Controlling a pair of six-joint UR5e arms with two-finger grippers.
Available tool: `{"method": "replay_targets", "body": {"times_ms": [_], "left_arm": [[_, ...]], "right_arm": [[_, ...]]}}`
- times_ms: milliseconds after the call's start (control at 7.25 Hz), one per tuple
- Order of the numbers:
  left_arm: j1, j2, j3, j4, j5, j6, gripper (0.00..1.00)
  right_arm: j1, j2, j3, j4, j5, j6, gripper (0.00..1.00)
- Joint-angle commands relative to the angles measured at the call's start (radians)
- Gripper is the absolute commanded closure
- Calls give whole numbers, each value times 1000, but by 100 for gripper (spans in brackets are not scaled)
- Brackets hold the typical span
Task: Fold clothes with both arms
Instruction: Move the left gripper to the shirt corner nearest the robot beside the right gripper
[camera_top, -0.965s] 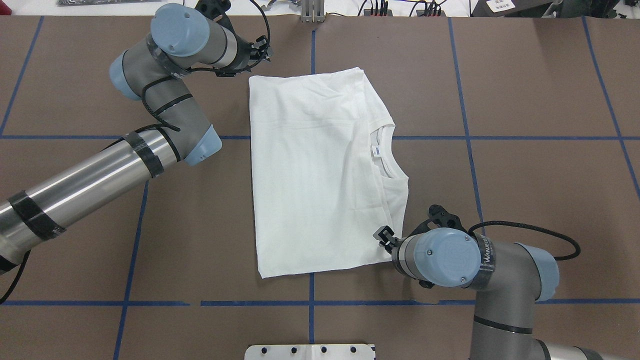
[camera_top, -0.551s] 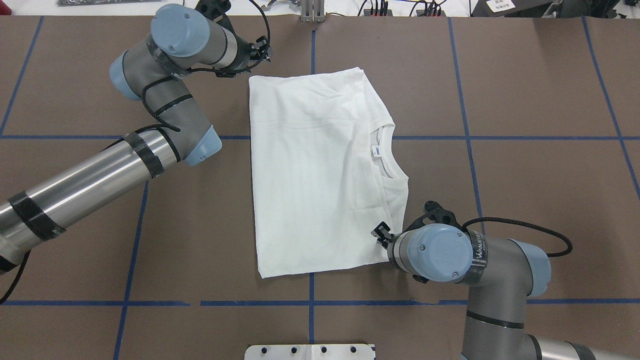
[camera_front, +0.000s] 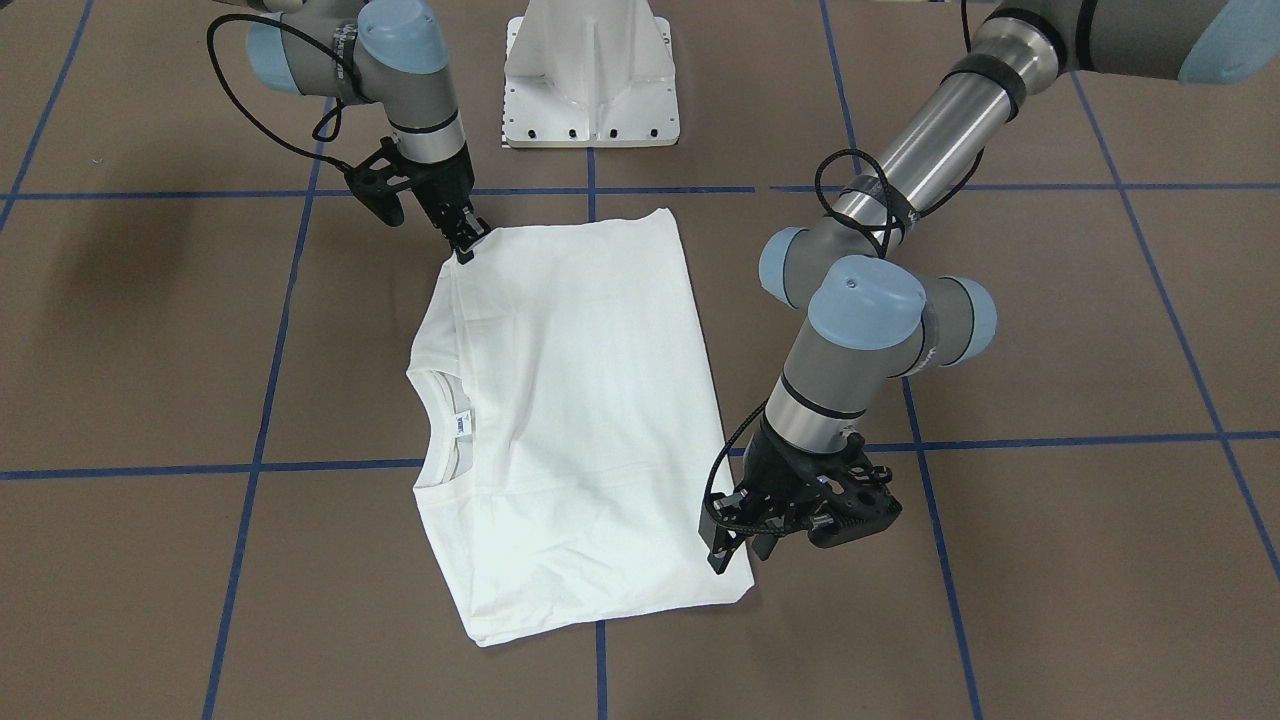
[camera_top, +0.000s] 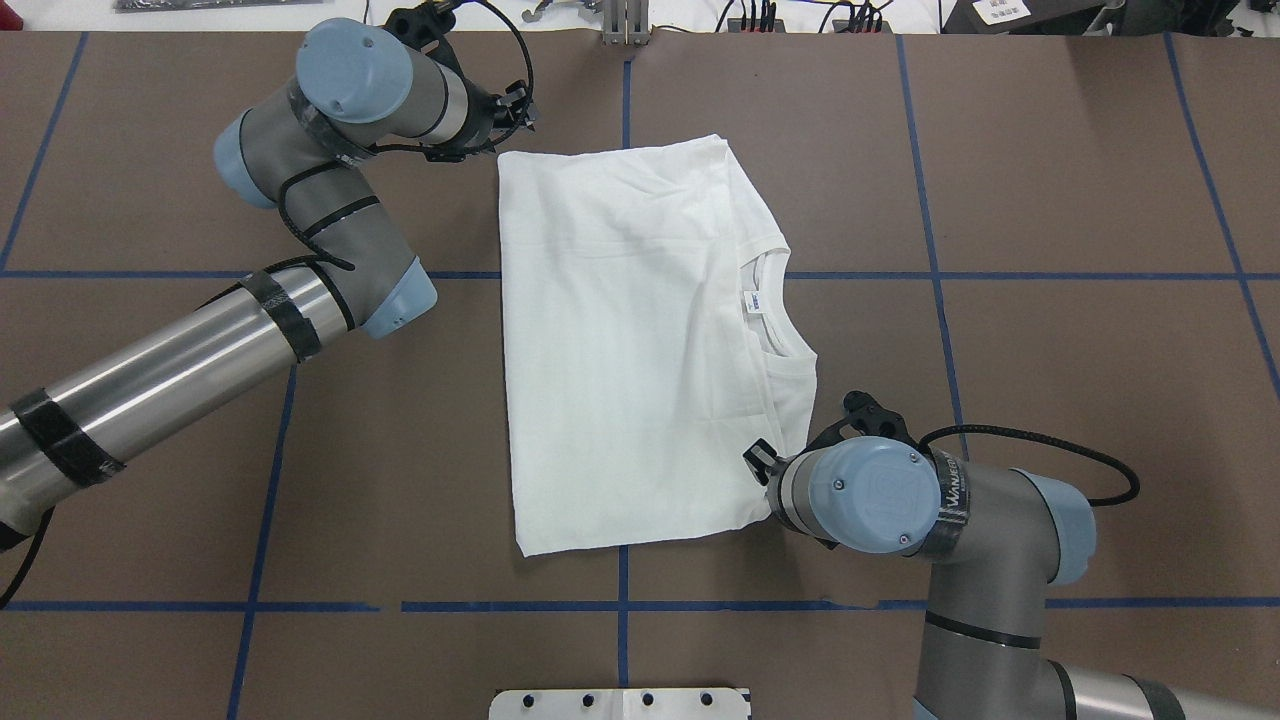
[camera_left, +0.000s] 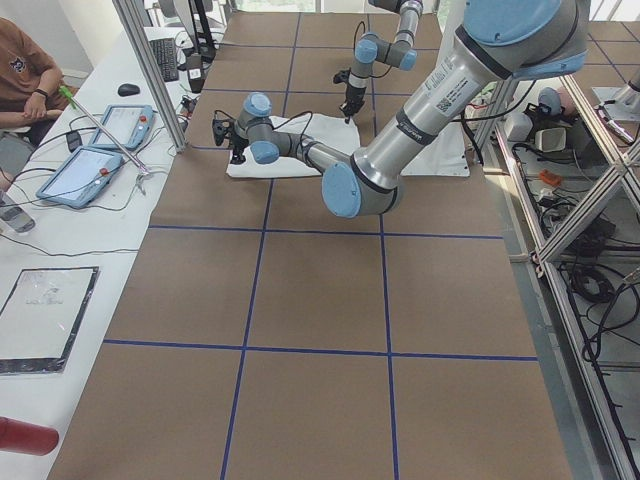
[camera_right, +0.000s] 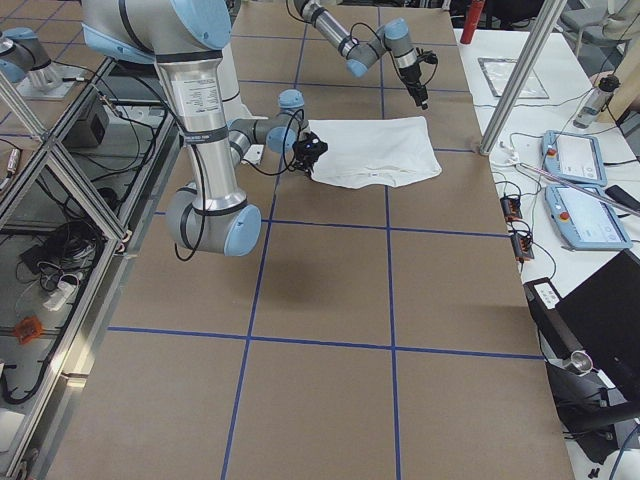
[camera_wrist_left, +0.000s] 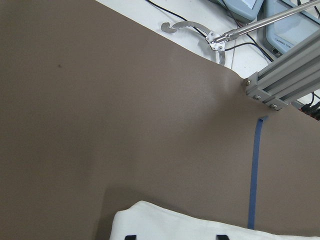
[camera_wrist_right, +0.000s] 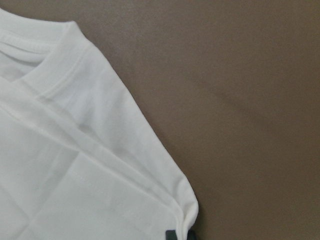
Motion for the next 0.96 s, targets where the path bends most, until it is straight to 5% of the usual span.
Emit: {"method": "replay_targets", "body": {"times_ms": [0, 551, 827], "left_arm": [[1, 8, -21, 6, 0, -5, 39], [111, 244, -386, 16, -54, -225, 39], [216, 376, -640, 133, -41, -340, 37]], "right_arm": [[12, 1, 18, 0, 6, 0, 100], [-17, -4, 122, -132, 9, 2, 100], [-39, -7, 130, -132, 11, 2, 100]]}}
